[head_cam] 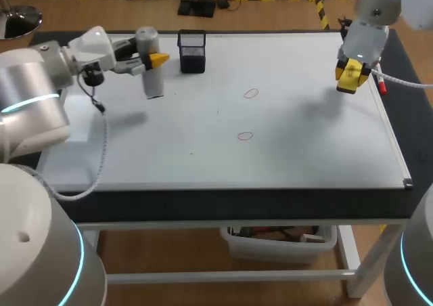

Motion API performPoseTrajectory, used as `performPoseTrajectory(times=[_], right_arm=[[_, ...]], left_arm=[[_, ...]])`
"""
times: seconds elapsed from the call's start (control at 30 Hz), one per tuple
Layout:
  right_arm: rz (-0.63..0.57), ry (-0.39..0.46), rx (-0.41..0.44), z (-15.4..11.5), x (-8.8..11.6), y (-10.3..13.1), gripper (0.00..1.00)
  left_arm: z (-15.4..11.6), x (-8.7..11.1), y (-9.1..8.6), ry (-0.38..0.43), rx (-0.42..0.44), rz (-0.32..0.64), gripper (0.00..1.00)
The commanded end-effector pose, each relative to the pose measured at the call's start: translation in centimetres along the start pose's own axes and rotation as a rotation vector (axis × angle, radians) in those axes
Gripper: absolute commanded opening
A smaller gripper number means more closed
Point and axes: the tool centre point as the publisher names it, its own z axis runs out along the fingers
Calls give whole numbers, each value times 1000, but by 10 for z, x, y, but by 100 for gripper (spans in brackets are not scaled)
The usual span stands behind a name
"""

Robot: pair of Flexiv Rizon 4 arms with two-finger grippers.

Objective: Pick up the inspection probe, press it on each red-marked spot on the whiteboard one by one, put down the probe, pick up the eraser, and wipe off all the red marks.

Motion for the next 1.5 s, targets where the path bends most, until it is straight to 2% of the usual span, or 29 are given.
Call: performPoseTrajectory(times=[0.03,0.43,0.7,0.93,1.17,1.5], right_arm=[[-3,2,0,-1,1,-1,0],[-3,2,0,-1,1,-1,0],[-3,2,0,-1,1,-1,0],[-3,2,0,-1,1,-1,0],[-3,2,0,-1,1,-1,0],[-3,2,0,-1,1,-1,0]], left_arm=[[32,14,1,-12,14,3,0],[107,40,6,92,48,-15,0],[158,46,14,179,61,-20,0],[198,47,25,212,53,-23,0],[227,45,39,221,76,-48,0],[247,46,49,247,101,-46,0]])
